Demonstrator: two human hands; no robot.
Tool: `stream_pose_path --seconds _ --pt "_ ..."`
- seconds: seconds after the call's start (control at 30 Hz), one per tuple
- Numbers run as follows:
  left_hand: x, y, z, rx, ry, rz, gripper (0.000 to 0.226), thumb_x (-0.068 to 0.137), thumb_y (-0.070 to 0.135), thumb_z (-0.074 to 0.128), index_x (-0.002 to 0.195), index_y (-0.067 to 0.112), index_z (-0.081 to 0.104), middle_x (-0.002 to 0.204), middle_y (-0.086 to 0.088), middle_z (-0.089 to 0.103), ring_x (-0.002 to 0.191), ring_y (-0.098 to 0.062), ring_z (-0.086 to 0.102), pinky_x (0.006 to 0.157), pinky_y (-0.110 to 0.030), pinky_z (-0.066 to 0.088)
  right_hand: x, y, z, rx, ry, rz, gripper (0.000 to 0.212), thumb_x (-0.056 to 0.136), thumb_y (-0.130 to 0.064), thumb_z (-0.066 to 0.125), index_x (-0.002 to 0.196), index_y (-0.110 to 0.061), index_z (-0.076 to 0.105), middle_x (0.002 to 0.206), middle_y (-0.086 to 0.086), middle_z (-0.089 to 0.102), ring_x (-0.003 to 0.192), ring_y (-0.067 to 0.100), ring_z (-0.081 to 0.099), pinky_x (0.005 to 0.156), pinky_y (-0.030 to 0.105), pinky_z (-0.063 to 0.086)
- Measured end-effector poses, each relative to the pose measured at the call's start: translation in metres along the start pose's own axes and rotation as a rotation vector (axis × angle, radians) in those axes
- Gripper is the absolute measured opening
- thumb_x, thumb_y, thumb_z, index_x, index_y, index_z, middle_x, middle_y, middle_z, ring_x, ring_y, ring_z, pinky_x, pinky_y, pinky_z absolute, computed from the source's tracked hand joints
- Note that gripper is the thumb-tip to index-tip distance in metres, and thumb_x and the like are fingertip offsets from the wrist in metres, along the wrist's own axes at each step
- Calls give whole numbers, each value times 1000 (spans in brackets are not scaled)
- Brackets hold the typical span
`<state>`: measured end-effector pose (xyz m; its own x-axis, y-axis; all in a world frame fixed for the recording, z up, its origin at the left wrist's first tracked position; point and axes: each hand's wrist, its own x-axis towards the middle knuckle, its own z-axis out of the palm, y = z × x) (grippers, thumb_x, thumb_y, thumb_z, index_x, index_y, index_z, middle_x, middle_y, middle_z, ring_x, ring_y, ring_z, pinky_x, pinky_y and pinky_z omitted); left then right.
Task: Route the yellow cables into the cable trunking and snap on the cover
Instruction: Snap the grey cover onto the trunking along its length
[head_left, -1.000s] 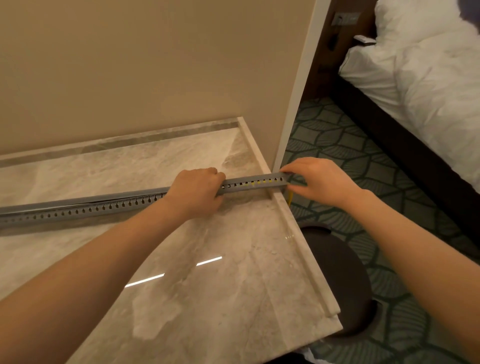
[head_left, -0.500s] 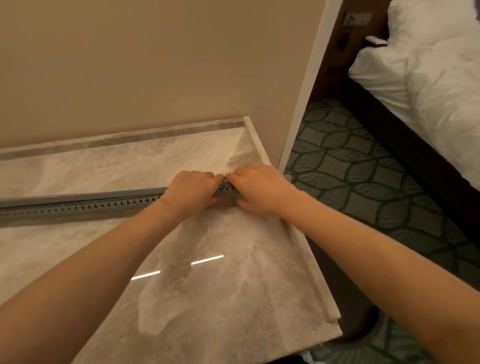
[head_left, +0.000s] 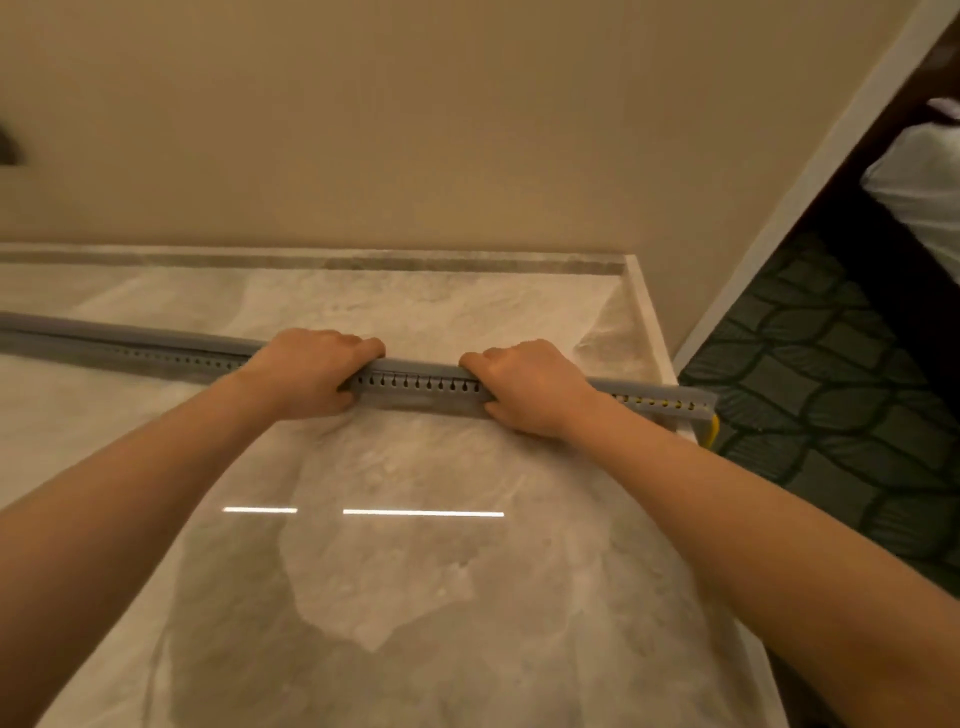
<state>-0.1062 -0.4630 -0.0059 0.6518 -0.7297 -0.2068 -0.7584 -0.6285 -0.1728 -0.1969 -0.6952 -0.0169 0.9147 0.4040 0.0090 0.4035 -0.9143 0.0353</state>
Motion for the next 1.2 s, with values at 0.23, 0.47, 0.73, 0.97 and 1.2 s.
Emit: stream_pose_path --seconds 0.23,0.47,0.73,0.97,1.2 --pt "-1 -41 12 97 39 -125 35 94 29 41 125 13 40 115 -7 56 103 -26 53 80 -38 45 21 24 4 -51 45 5 34 88 -22 52 120 -12 46 103 10 63 84 31 60 61 32 32" --pt "32 -58 4 230 217 -141 28 85 6 51 113 6 50 101 -12 60 90 -32 59 66 -39 46 48 56 -1 -117 235 25 40 82 -11 60 121 -6 53 92 13 66 77 31 61 51 32 37" --pt "61 -74 0 279 351 -152 41 60 -8 72 99 -4 59 79 -18 63 65 -35 62 49 -36 47 79 83 -1 -240 468 -21 40 57 -10 81 95 -5 70 68 8 68 57 25 64 36 26 46" --pt "78 -83 2 328 388 -126 23 69 -12 54 90 -3 57 75 -21 59 65 -34 58 48 -35 44 96 102 6 -192 500 -47 47 52 -22 88 93 -5 70 73 8 67 65 22 66 42 26 45" --pt "94 -84 3 368 317 -180 34 62 -15 59 91 1 55 80 -21 53 72 -35 55 52 -36 41 112 122 15 -162 532 -49 49 63 -44 80 81 -1 66 75 12 63 76 27 60 68 31 49"
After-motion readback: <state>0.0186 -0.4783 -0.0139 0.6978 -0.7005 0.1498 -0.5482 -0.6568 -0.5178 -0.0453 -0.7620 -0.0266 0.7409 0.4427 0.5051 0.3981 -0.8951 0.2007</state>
